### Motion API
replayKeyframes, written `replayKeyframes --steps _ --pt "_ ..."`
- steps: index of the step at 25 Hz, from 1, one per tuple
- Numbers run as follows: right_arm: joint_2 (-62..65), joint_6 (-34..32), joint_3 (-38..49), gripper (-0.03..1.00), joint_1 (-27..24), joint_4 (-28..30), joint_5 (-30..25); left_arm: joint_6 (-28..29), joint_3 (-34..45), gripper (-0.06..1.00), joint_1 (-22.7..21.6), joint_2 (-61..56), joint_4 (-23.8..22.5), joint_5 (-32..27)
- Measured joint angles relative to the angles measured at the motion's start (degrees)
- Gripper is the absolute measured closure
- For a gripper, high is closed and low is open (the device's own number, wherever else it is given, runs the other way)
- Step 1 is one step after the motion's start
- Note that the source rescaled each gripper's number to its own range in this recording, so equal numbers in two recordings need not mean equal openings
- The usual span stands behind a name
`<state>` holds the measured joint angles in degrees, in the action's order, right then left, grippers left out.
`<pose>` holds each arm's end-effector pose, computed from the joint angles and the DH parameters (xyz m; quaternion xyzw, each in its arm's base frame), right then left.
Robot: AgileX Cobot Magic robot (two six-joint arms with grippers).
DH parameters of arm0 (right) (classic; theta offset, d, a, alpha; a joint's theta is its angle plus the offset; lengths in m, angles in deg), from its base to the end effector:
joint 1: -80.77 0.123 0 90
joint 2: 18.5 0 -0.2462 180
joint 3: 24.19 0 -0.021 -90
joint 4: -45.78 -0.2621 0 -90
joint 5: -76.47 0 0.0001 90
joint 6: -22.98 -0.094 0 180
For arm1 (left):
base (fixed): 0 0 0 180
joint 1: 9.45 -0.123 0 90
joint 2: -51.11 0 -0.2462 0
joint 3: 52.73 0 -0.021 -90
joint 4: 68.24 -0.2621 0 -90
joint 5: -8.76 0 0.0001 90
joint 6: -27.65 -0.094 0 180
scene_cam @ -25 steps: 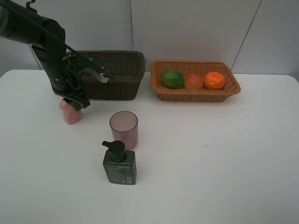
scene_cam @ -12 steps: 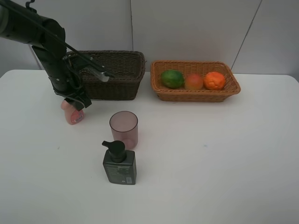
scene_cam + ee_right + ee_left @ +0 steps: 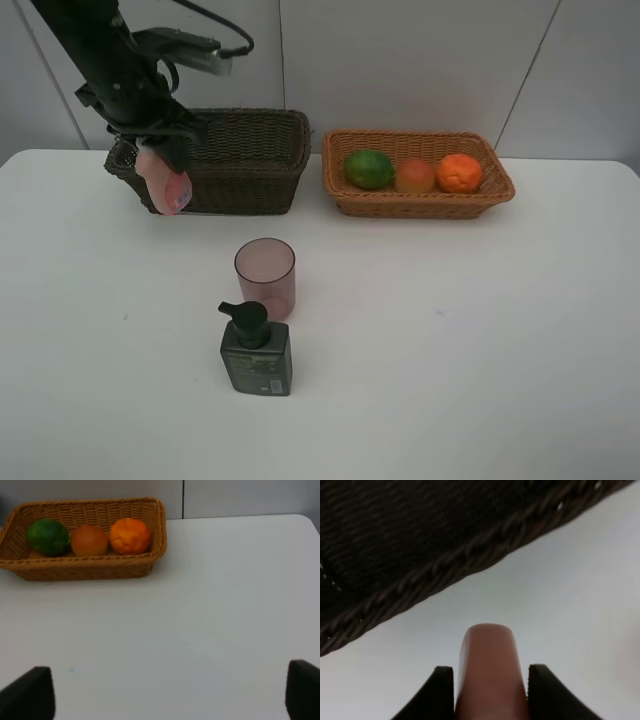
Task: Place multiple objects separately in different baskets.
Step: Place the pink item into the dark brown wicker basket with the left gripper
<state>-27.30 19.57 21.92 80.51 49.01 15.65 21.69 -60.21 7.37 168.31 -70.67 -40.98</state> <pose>0.0436 -0.0048 0.2877 0.0286 0.8460 -0.0135 0.5323 0.3831 -0.1126 0.1853 0.2047 0.9623 0.0014 0.1792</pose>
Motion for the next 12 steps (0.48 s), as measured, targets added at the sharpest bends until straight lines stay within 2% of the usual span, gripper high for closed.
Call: replayKeyframes --steps 3,5,9,12 --pt "0.0 0.0 0.0 -0.03 0.0 0.0 0.0 6.9 -7.5 0.59 -0.1 0.2 0.0 -5.2" --pt "0.0 0.0 0.0 -0.03 0.0 0.0 0.0 11.0 -12.6 0.59 -0.4 1.0 -0.5 -6.7" --pt "0.0 0.0 0.0 -0.03 0.0 0.0 0.0 16.7 -20.2 0.59 -0.8 3.9 -4.4 -6.1" --pt "0.0 0.0 0.0 -0.03 0.0 0.0 0.0 19.2 -22.5 0.59 -1.4 6.9 -6.5 -2.3"
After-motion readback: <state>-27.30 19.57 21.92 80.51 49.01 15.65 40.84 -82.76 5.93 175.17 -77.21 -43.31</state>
